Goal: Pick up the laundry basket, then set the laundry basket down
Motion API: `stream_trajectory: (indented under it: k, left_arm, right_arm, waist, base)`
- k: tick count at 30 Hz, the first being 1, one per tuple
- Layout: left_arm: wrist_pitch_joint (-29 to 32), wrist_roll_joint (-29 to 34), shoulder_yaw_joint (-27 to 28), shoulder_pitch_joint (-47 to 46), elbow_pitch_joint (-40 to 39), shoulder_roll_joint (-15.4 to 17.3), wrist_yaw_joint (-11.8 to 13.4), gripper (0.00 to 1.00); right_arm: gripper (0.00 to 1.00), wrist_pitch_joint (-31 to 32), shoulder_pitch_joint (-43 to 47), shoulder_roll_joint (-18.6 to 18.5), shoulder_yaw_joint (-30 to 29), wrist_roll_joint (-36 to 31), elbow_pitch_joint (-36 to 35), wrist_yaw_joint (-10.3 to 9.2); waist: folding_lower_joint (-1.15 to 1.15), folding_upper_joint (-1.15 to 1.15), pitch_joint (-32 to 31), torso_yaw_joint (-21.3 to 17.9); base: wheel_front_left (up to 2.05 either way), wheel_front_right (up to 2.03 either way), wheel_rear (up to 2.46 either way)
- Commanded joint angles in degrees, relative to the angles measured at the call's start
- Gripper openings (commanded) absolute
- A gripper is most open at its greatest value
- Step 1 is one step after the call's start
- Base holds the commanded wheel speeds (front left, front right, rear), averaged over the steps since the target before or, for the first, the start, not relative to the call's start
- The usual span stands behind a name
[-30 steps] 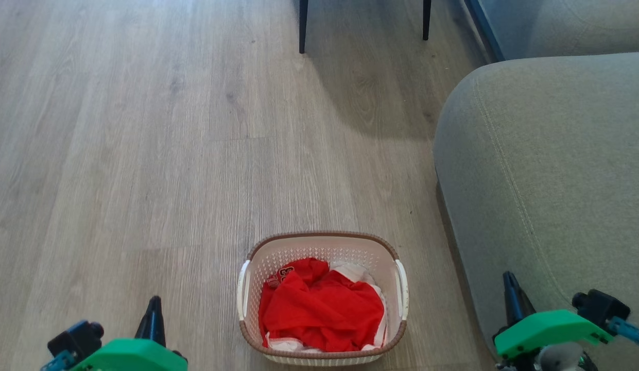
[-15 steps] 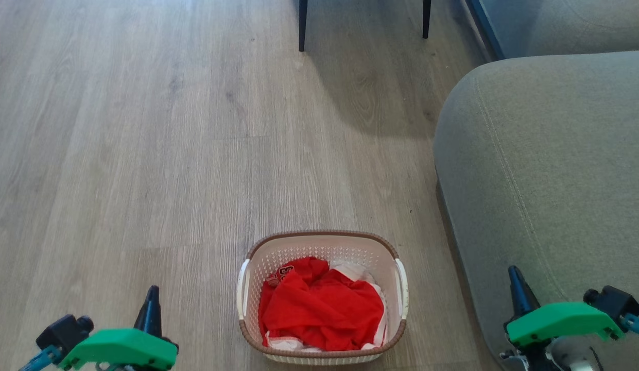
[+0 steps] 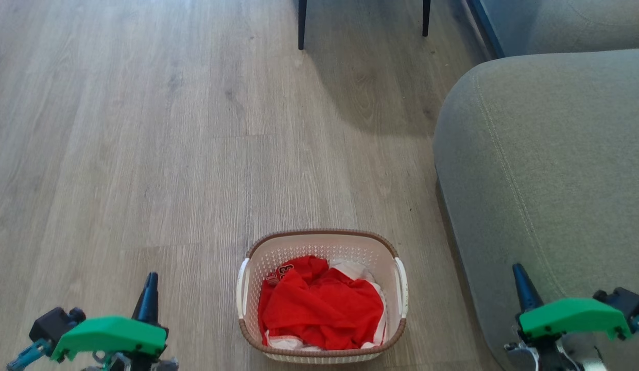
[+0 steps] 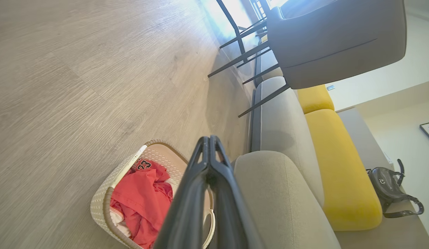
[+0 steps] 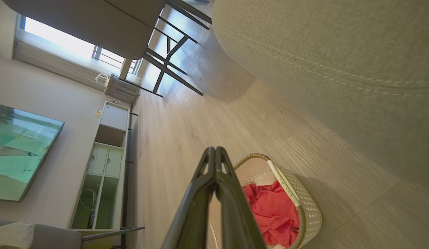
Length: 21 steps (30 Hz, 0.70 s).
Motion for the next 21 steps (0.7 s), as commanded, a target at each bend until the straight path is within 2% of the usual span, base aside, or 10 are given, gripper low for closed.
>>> stream_trajectory:
  k: [1,21]
  left_arm:
    - [0.53,-1.96,1.85,-3.57,-1.50,0.12,-0.69,0.00]
    - [3.86,-14.65,4.32,-6.23,-1.00,-0.27,-2.85,0.00]
  right_arm:
    - [0.00,0.56,-3.58,-1.16,0.21,2.08,-2.12,-0.05]
    - [0.00,3.87,-5.00,-1.23,-1.90,14.32,-2.26,-0.07]
  waist:
    - [0.00,0.00,0.03,0.00]
    - [0.00,0.00,0.34,-0.06]
  base:
    - [0.00,0.00,0.00]
    - [0.00,0.00,0.00]
